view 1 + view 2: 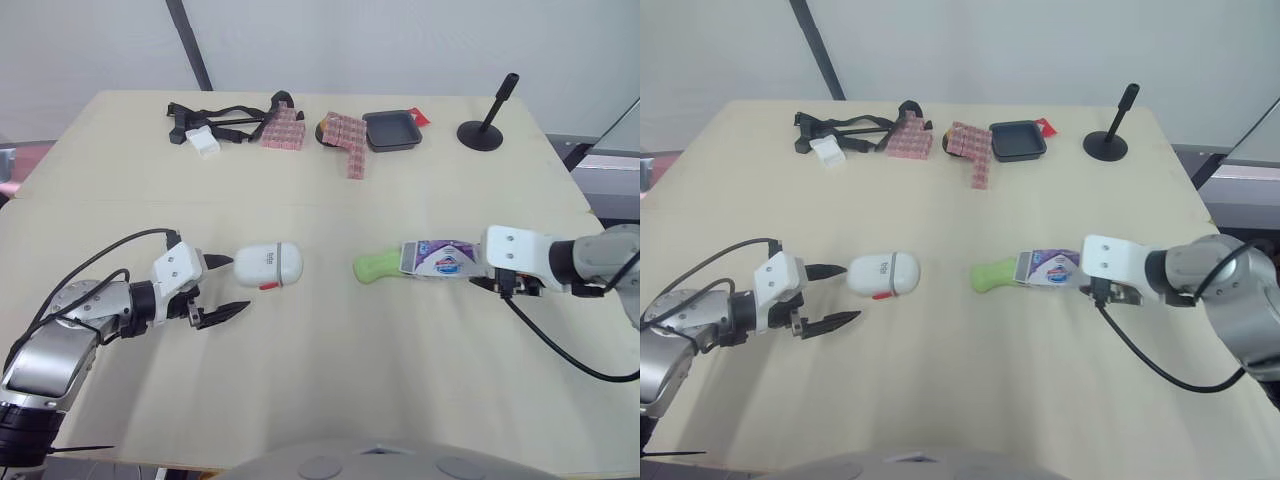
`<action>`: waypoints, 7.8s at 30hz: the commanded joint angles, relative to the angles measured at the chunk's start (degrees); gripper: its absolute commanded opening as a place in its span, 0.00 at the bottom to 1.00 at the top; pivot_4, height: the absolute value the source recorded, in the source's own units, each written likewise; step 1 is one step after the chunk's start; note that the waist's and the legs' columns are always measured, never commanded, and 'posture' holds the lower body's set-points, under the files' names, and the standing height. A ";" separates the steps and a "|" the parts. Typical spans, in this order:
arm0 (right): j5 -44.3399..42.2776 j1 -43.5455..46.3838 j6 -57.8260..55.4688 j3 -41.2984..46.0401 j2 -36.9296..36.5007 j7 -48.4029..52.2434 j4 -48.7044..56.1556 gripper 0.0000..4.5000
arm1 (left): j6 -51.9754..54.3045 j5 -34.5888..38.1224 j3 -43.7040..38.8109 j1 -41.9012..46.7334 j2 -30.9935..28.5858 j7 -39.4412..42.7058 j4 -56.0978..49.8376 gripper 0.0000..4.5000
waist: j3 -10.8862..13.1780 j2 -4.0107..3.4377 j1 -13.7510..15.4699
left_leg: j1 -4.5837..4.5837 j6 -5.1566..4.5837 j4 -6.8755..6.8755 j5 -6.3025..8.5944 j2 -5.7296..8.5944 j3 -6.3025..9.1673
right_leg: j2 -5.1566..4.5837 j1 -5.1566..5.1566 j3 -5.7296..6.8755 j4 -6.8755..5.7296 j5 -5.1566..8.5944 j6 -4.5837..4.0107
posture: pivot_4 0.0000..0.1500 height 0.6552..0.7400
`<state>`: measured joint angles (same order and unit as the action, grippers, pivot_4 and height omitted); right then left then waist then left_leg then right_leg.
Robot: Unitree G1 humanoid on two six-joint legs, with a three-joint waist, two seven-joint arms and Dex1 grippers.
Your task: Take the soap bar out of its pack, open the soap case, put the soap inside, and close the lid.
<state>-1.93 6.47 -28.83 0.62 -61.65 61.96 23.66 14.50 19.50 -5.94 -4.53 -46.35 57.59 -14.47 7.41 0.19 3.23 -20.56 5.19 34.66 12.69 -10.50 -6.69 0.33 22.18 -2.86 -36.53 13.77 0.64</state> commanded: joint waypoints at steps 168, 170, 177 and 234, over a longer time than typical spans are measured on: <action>-110.90 19.28 -47.81 -3.08 25.77 -76.42 -13.34 1.00 | -3.96 -3.53 12.37 11.83 4.37 9.05 -3.98 0.77 | 0.03 -0.21 2.38 | -0.05 0.17 -0.19 -0.12 0.10 -0.11 | 0.01 0.07 0.21 0.01 0.01 -0.09 | 1.00 1.00; -111.07 19.74 -45.65 -5.05 24.94 -76.41 -13.20 1.00 | -3.79 -3.88 12.93 11.98 4.71 8.74 -4.23 0.77 | 0.03 -0.20 2.30 | -0.08 0.18 -0.19 -0.12 0.11 -0.11 | 0.02 0.07 0.21 0.01 0.01 -0.08 | 1.00 1.00; -111.07 20.80 -41.80 -7.47 26.96 -73.69 -13.58 1.00 | -4.06 -4.68 15.71 13.83 5.67 7.83 -3.61 0.77 | 0.03 -0.19 2.27 | -0.17 0.18 -0.16 -0.12 0.12 -0.09 | 0.01 0.11 0.24 0.01 0.02 -0.06 | 1.00 1.00; -111.07 19.41 -41.48 -8.00 28.38 -64.59 -15.42 0.60 | -12.66 -4.37 13.91 14.37 8.25 3.98 -0.67 0.77 | 0.01 -0.16 2.36 | -0.51 0.15 0.11 -0.13 0.09 -0.05 | -0.01 0.29 0.40 -0.14 0.01 -0.05 | 1.00 1.00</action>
<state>-110.98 26.08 -70.18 -9.14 -32.41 -4.15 6.04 1.88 14.07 10.50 10.36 -37.24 62.41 -14.46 7.42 0.03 5.60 -21.06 5.33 34.77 12.56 -10.42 -6.74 0.32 22.47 -2.47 -36.67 13.78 0.59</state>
